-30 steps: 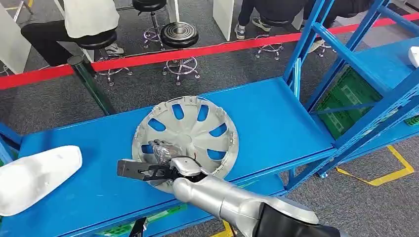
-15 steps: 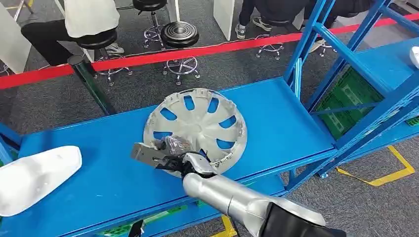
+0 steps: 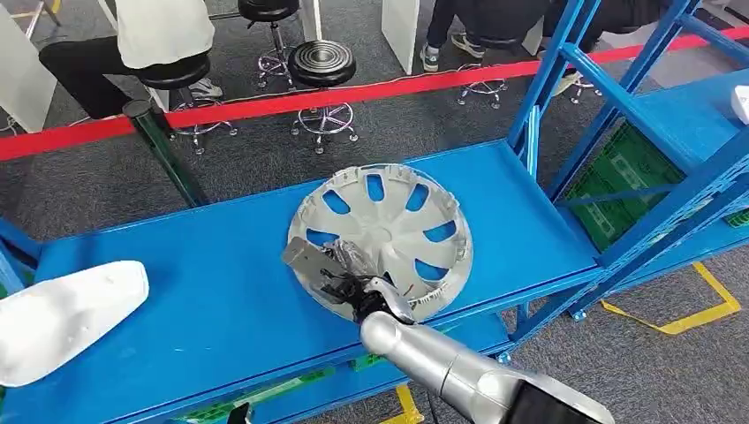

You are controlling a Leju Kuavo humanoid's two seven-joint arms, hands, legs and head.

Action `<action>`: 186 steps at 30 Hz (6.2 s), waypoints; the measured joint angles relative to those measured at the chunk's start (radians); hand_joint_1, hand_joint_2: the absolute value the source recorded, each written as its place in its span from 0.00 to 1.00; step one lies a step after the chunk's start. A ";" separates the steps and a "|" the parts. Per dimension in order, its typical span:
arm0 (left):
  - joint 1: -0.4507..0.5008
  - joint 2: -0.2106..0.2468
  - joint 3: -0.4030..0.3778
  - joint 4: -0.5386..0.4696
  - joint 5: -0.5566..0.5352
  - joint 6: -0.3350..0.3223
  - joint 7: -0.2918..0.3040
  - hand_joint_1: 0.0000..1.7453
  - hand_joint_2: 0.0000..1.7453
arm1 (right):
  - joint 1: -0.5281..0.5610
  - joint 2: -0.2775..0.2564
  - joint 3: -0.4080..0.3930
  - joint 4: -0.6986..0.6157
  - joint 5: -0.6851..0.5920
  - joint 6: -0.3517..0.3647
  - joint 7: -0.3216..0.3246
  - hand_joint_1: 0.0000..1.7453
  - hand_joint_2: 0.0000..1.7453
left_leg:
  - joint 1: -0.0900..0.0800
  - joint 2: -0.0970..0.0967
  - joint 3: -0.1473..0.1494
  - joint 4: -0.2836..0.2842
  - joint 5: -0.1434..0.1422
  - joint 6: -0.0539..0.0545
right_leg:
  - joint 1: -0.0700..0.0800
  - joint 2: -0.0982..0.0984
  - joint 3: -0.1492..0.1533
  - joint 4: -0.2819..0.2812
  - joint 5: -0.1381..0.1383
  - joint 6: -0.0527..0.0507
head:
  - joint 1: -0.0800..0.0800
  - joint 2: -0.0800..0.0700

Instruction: Take the parts from the cabinet and place them on the table.

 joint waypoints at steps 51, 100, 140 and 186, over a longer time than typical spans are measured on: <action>0.055 0.032 0.011 -0.017 -0.056 -0.125 -0.547 0.00 1.00 | 0.602 -0.296 -0.400 -1.630 -0.270 -0.155 -0.454 1.00 1.00 | -0.001 0.013 -0.001 0.000 -0.009 0.003 | -0.001 0.005 0.002 -0.003 -0.005 0.005 | 0.002 0.000; 0.037 0.071 0.035 -0.020 -0.107 -0.012 -0.498 0.00 1.00 | 0.603 -0.346 -0.441 -1.528 -0.296 -0.100 -0.411 1.00 1.00 | 0.003 0.015 0.067 -0.050 -0.019 0.024 | -0.012 0.005 -0.129 0.082 -0.007 0.025 | -0.023 0.000; 0.046 0.044 0.034 -0.023 -0.172 0.008 -0.424 0.00 1.00 | 0.620 -0.362 -0.486 -1.495 -0.285 -0.163 -0.351 1.00 1.00 | -0.021 0.014 -0.025 -0.039 0.044 0.034 | 0.010 0.014 0.045 0.049 -0.017 -0.017 | 0.039 0.000; 0.032 0.051 0.034 -0.022 -0.208 0.082 -0.442 0.00 1.00 | 0.552 -0.359 -0.431 -1.485 -0.260 -0.111 -0.327 1.00 1.00 | -0.003 0.012 0.076 0.092 -0.068 -0.014 | 0.008 -0.001 -0.130 0.020 0.090 -0.029 | 0.007 0.000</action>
